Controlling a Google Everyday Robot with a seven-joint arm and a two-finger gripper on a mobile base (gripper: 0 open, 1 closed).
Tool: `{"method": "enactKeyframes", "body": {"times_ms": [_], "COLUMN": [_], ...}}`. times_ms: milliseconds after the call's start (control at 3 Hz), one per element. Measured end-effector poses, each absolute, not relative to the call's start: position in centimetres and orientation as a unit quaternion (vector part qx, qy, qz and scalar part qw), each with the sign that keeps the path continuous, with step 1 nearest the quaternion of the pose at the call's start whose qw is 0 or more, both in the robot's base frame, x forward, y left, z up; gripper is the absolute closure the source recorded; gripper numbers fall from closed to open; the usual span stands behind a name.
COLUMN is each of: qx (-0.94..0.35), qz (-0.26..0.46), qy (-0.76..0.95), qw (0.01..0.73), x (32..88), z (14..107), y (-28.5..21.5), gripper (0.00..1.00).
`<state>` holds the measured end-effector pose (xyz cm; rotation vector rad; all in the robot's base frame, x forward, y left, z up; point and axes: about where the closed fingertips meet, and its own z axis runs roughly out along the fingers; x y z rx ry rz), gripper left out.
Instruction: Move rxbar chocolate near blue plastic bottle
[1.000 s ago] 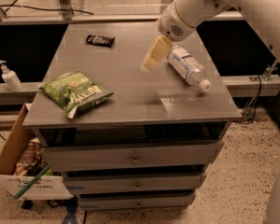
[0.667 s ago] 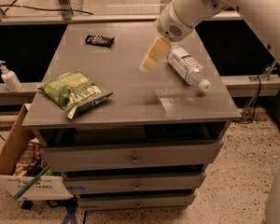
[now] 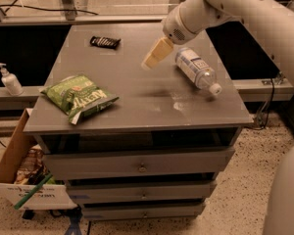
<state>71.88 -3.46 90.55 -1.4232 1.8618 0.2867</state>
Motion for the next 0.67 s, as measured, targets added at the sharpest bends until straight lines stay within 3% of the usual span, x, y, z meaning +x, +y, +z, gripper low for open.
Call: {"method": "enactKeyframes", "body": {"times_ms": [667], "qx": [-0.534], "qz": [0.154], "qy": [0.724], "qw": [0.409], "x": [79.9], "z": [88.8], "y": [1.5], "gripper": [0.00]}}
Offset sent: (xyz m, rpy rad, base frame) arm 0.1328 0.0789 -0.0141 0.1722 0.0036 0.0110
